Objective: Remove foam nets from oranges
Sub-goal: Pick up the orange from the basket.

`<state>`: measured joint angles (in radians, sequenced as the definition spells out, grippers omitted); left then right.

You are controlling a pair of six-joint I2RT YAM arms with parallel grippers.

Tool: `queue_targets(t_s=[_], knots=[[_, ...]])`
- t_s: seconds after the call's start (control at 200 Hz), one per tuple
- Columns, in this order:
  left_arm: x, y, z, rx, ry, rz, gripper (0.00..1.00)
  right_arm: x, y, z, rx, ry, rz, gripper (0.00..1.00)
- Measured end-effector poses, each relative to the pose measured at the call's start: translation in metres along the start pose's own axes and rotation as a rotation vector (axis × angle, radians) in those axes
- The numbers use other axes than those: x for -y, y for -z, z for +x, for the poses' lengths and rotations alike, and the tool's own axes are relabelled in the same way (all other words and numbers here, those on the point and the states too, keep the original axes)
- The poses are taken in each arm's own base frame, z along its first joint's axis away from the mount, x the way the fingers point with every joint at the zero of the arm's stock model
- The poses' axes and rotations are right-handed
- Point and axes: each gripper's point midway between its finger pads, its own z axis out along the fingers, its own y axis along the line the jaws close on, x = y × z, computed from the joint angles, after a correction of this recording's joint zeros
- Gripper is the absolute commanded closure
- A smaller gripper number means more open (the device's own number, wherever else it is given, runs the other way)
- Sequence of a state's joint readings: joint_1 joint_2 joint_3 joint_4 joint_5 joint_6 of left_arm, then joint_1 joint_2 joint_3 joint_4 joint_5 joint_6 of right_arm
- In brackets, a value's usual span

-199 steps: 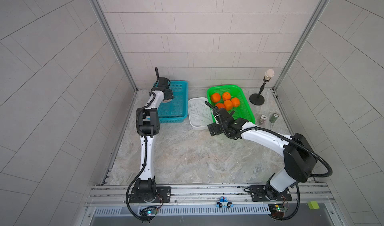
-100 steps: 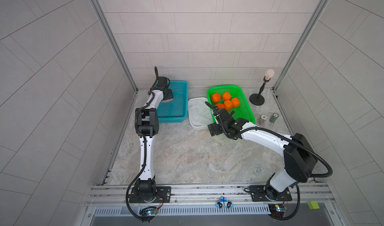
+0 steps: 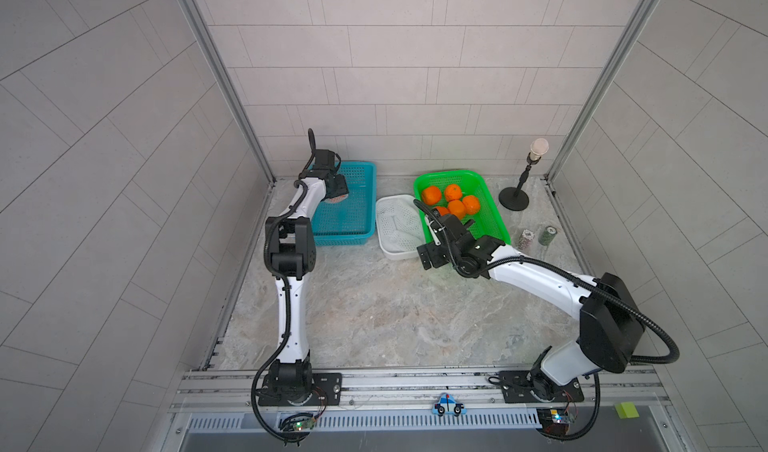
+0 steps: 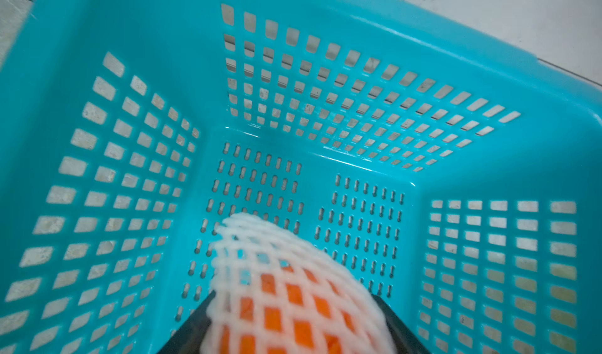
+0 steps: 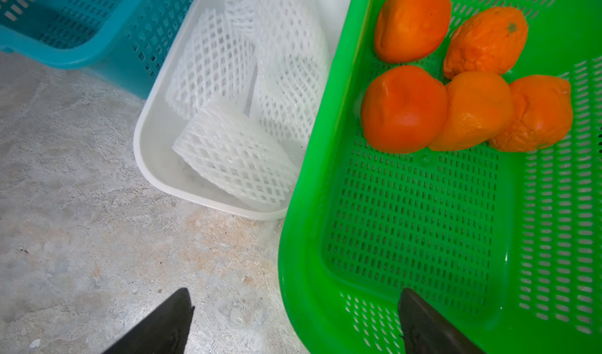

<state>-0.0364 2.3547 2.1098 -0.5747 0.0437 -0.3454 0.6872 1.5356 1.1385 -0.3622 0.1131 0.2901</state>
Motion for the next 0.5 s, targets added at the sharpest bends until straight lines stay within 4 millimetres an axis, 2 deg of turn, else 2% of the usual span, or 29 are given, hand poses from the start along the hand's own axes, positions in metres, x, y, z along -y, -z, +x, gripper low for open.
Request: queue_targets(t_s=[0.205,0.34,0.5], knots=[[0.003,0.021,0.016,-0.032,0.017,0.016,0.35,-0.001,0.006,-0.007,0.028,0.022,-0.009,0.0],[0.006,0.043,0.022,-0.041,0.038,0.04,0.35,-0.003,0.008,-0.01,0.04,0.034,-0.026,0.0],[0.014,0.073,0.025,-0.033,0.057,0.077,0.36,-0.007,0.021,-0.016,0.084,0.051,-0.062,0.0]])
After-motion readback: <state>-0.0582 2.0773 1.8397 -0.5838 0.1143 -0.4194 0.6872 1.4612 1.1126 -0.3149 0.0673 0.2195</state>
